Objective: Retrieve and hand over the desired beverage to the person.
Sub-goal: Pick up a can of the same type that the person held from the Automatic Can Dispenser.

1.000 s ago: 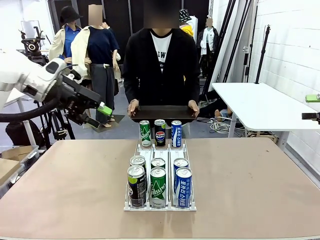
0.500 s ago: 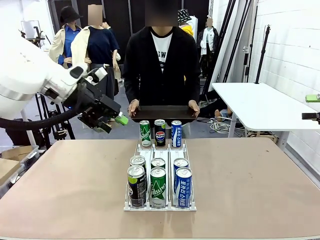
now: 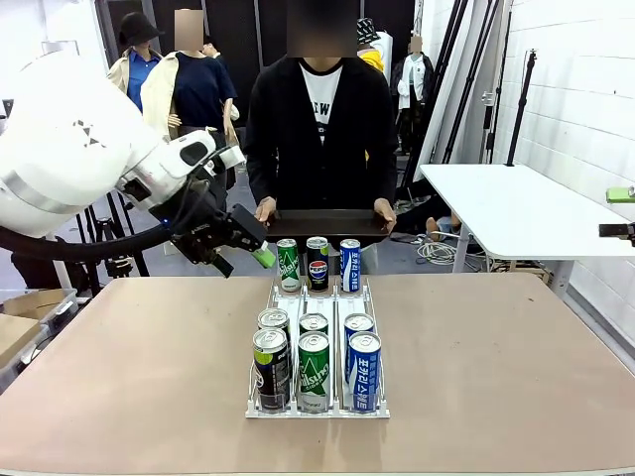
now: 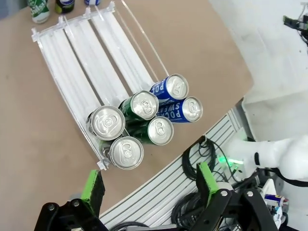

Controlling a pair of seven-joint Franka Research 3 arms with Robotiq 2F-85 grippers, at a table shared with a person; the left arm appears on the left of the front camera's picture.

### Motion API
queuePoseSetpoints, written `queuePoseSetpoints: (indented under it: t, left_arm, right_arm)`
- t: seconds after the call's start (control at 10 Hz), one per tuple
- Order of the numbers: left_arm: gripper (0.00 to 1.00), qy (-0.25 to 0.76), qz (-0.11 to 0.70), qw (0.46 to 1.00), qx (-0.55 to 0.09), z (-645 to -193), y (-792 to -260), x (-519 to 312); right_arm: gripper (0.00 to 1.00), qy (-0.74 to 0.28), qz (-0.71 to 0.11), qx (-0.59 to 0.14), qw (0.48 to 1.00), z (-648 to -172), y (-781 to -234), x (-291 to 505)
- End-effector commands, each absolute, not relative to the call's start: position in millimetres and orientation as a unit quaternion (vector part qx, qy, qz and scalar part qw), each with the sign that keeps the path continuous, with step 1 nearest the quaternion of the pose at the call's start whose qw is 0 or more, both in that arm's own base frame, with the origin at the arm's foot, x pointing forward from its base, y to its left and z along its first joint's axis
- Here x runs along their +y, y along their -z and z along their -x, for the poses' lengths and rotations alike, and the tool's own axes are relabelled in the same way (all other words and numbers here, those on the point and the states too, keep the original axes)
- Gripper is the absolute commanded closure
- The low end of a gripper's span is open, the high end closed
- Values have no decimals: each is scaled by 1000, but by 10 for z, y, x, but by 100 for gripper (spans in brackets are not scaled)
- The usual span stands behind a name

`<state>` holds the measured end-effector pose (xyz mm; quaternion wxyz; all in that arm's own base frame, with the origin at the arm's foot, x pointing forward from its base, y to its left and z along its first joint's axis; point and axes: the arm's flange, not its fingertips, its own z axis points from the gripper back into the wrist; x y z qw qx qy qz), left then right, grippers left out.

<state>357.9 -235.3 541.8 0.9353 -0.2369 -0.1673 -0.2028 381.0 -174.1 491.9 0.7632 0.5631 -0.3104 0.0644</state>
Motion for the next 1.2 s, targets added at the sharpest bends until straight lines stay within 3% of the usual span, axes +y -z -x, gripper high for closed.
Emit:
queuePoseSetpoints:
  t: [0.0, 1.1]
  left_arm:
    - [0, 188, 194, 947, -170, -3563, -5400, -2557]
    - [0, 113, 45, 990, -65, -3850, -5007, -3222]
  right_arm:
    - [0, -67, -568, -314, 758, -3797, -4925, -1736]
    - [0, -67, -568, -314, 758, -3797, -4925, -1736]
